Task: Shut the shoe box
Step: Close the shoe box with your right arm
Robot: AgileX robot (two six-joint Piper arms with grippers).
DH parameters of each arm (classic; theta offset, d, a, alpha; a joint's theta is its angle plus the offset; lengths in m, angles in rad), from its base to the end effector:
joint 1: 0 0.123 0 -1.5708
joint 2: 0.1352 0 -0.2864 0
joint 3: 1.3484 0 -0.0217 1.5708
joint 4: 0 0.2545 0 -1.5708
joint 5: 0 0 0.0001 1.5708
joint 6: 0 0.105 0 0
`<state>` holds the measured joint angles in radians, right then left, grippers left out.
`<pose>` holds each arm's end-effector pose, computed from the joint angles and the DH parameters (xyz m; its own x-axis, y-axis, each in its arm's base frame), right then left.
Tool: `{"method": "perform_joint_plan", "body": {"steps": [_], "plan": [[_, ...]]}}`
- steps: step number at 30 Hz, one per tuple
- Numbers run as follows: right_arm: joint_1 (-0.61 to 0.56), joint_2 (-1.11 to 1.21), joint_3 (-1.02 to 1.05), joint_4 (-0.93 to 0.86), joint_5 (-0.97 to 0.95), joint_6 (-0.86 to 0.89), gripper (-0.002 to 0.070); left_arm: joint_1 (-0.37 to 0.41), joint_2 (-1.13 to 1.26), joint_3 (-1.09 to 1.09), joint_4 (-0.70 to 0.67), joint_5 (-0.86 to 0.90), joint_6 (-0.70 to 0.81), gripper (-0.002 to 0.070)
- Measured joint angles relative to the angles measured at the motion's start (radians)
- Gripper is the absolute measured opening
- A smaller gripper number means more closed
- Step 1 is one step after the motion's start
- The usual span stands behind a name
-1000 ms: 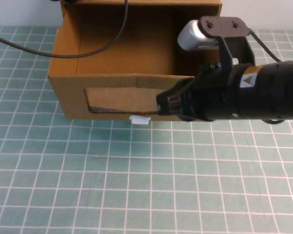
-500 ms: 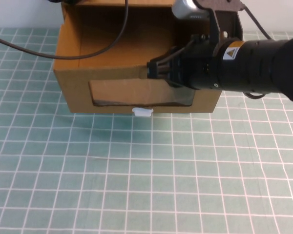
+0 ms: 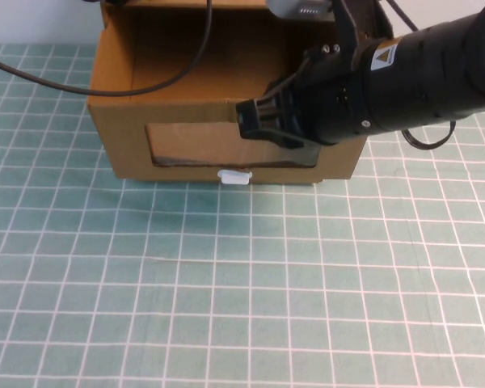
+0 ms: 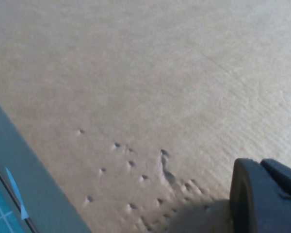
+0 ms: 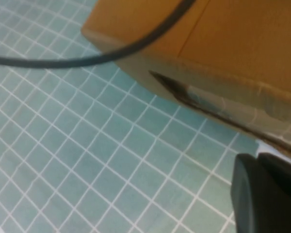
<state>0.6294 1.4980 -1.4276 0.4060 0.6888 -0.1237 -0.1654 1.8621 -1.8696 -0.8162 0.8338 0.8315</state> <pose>0.2706 0.2297 0.3748 -0.6110 -0.2109 -0.7630 -0.6263 0.7182 0.3030 0.4296 -0.1292 0.3830 -0.3817 0.2424 -0.8919 0.6869 0.7201 -0.0983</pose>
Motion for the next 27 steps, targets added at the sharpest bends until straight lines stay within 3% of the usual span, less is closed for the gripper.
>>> {"method": "perform_joint_plan", "body": {"steps": [21, 27], "plan": [[-0.001, 0.104, 0.0, 0.012, -0.188, -0.022, -0.0011, 0.0, 0.0, 0.0, 0.0, 0.0, 0.0, -0.0005], [-0.053, 0.123, -0.007, 0.037, -0.236, -0.026, -0.0011, 0.0, 0.0, 0.0, 0.0, 0.0, 0.0, -0.0005]]}}
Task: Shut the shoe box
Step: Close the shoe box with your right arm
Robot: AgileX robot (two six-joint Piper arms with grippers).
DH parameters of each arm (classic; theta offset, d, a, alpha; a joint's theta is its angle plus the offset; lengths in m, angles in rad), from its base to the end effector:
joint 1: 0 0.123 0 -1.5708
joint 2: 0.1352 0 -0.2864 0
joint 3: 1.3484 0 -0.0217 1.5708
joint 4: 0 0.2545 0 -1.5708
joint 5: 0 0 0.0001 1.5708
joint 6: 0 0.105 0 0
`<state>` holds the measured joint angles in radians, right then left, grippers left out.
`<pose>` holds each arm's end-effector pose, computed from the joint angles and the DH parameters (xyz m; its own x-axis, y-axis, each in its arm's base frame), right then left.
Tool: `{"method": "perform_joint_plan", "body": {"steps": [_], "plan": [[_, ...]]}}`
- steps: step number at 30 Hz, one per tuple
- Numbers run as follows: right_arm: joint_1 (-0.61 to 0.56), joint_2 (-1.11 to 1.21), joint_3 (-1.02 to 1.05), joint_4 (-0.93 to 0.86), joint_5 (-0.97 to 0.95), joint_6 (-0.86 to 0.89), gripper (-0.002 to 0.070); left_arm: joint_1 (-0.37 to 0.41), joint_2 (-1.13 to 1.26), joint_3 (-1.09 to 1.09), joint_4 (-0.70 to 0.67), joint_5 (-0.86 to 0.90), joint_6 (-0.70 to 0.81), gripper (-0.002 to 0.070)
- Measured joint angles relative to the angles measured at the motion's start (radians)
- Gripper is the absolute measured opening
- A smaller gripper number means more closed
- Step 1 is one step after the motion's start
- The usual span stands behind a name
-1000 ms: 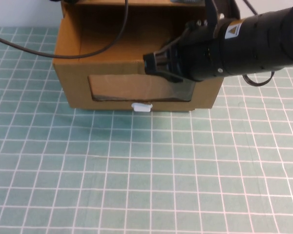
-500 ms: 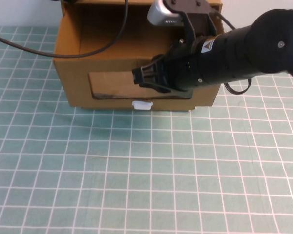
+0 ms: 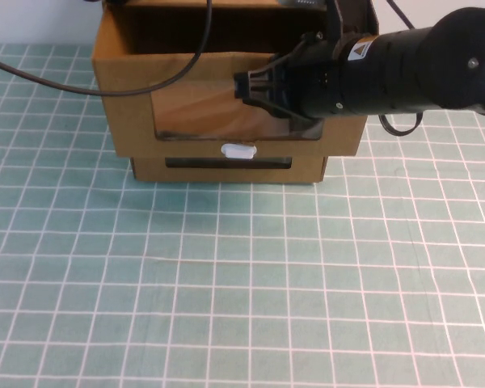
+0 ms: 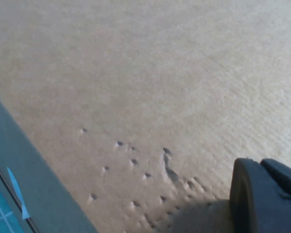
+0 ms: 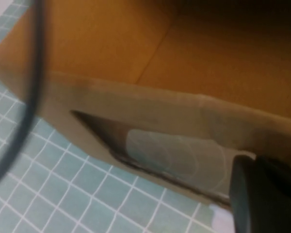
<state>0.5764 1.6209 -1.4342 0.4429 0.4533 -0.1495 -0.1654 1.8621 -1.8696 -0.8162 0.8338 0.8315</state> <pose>0.3229 0.2334 0.3500 -0.5678 -0.0752 -0.8197 -0.5474 0.7782 0.3078 0.4296 -0.1292 0.3830 -0.3817 0.2424 -0.8919 0.6869 0.7201 -0.0983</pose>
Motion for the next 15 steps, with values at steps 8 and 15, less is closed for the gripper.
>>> {"method": "perform_joint_plan", "body": {"steps": [8, 15], "plan": [[-0.037, 0.057, -0.067, 0.129, 0.089, -0.106, -0.0011, 0.0, 0.0, 0.0, 0.0, -0.002, 0.0, -0.0005], [-0.041, 0.059, -0.102, 0.257, 0.121, -0.224, -0.0011, 0.0, 0.0, 0.0, 0.002, -0.002, 0.0, -0.0005]]}}
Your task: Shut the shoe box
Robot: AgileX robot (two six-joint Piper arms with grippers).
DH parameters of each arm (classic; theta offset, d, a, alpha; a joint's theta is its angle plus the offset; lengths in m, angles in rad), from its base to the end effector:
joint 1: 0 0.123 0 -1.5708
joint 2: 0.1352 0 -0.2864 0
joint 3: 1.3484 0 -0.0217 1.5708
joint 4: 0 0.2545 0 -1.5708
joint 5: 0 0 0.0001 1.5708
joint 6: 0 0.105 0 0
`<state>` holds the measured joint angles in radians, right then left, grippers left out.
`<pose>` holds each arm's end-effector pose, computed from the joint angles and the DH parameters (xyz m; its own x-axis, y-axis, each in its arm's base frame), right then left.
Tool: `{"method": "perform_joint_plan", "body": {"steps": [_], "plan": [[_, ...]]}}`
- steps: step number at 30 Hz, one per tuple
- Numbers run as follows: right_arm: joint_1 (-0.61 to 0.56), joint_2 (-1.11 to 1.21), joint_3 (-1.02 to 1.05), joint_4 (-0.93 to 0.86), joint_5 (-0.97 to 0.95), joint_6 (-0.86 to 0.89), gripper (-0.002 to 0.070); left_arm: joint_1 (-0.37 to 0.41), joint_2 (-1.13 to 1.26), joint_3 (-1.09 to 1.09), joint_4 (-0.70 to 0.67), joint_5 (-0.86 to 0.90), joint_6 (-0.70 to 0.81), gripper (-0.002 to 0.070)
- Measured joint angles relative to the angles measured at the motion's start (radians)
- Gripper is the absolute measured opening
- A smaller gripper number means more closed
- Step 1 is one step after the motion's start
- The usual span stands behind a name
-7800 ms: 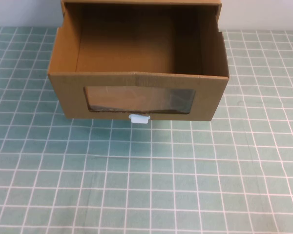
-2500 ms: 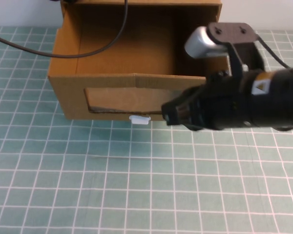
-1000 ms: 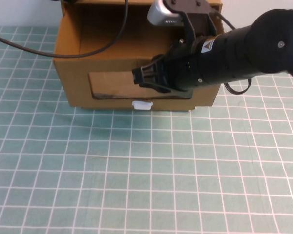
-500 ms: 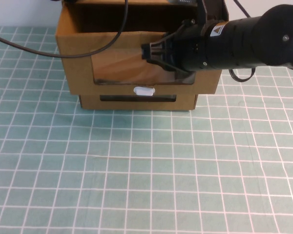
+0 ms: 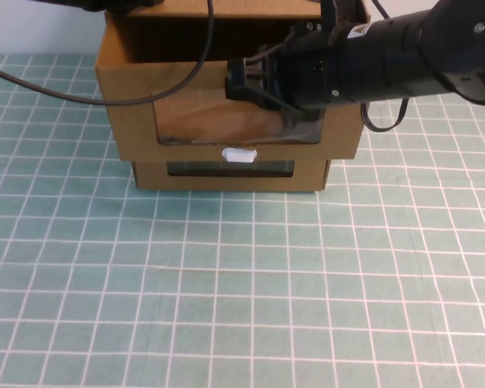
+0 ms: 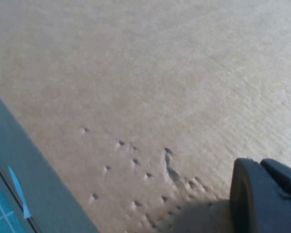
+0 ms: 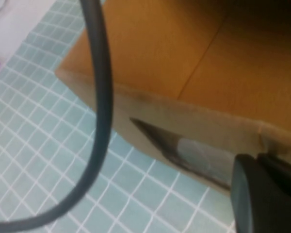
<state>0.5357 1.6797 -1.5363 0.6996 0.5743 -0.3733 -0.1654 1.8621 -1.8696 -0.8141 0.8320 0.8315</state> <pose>0.3338 0.2409 0.3597 -0.5890 -0.0888 -0.8032 -0.6167 0.6917 0.3759 0.4298 -0.1290 0.3830 -0.3807 0.2434 -0.8921 0.6860 0.7213 -0.0960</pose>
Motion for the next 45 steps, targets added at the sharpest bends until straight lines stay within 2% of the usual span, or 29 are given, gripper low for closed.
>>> {"method": "perform_joint_plan", "body": {"steps": [11, 15, 22, 35, 40, 45], "plan": [[-0.015, 0.053, -0.027, 0.05, -0.114, -0.044, -0.0011, 0.0, 0.0, 0.0, 0.0, 0.002, 0.0, -0.0005], [-0.021, 0.101, -0.079, 0.133, -0.143, -0.127, -0.0011, 0.0, 0.0, 0.0, 0.0, 0.002, 0.0, -0.0005], [-0.035, 0.206, -0.209, 0.152, -0.17, -0.164, -0.0011, 0.0, 0.0, 0.0, 0.004, -0.002, 0.0, -0.0005], [-0.078, 0.262, -0.295, 0.195, -0.03, -0.166, -0.0012, 0.0, -0.005, 0.0, 0.004, -0.001, 0.0, -0.0005], [-0.08, 0.18, -0.295, 0.127, 0.116, -0.114, -0.0011, 0.0, -0.055, 0.002, 0.036, 0.046, -0.004, -0.0005], [-0.076, 0.058, -0.299, -0.106, 0.251, 0.065, -0.0011, 0.0, -0.172, 0.019, 0.107, 0.045, -0.056, -0.0005]]}}
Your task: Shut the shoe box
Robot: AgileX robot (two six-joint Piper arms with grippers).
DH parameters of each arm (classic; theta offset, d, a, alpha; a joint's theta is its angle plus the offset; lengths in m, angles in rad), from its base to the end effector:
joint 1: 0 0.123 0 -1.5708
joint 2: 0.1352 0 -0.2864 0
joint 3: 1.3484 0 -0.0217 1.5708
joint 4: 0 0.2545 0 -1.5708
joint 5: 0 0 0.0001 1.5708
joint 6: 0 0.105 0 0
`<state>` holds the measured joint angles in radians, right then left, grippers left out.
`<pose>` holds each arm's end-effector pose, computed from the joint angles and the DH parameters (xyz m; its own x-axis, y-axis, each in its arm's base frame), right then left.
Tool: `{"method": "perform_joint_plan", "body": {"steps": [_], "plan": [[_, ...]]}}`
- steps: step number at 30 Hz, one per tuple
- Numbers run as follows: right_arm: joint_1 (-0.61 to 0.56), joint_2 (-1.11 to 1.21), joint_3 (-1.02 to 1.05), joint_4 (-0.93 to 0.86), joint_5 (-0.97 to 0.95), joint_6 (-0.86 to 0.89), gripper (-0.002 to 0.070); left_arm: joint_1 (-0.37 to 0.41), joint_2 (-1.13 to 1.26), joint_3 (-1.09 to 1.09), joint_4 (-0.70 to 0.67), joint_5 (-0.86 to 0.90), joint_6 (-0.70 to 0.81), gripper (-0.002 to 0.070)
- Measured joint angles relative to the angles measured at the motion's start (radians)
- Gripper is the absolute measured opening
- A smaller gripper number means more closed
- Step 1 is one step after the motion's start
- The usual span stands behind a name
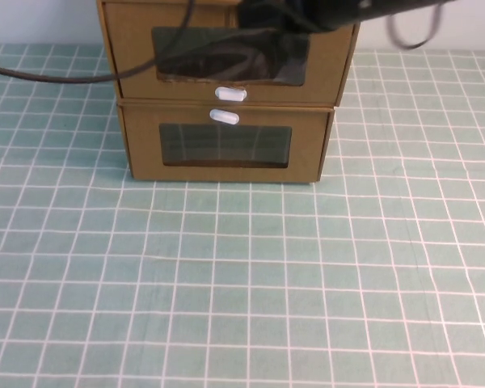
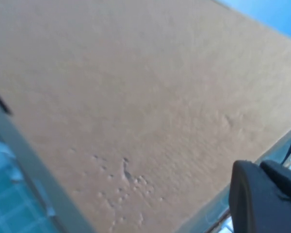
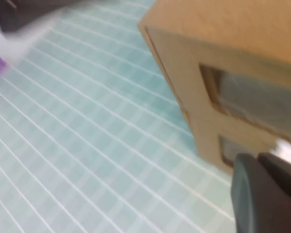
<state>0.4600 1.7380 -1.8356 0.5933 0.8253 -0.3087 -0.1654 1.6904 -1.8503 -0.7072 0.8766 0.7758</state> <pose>0.3511 0.2221 0.4146 -0.5490 -0.1499 -0.8223 -0.6580 0.6841 0.3146 0.3797 -0.1166 0.4403 -0.2924 0.2877 -0.9120 0.6818 0.7315 0.0122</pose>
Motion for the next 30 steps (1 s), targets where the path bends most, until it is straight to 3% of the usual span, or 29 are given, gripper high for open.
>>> {"method": "perform_joint_plan", "body": {"steps": [6, 10, 16, 24, 30], "plan": [[0.083, -0.204, 0.012, -0.34, 0.154, 0.22, -0.0011, 0.0, -0.256, 0.225, 0.047, -0.128, -0.027, -0.0005], [0.143, -0.396, 0.135, -0.463, 0.197, 0.309, -0.0011, 0.0, -0.486, 0.481, 0.041, -0.247, -0.019, -0.0005], [0.15, -0.755, 0.484, -0.496, 0.189, 0.379, -0.0011, 0.0, -0.871, 0.865, 0.031, -0.415, -0.019, -0.0005], [0.15, -1.206, 0.903, -0.492, 0.143, 0.465, -0.0011, 0.0, -1.257, 1.252, 0.028, -0.515, -0.035, -0.0005], [0.15, -1.457, 1.149, -0.484, 0.009, 0.471, -0.0011, 0.0, -1.547, 1.484, 0.02, -0.592, -0.07, -0.0005]]}}
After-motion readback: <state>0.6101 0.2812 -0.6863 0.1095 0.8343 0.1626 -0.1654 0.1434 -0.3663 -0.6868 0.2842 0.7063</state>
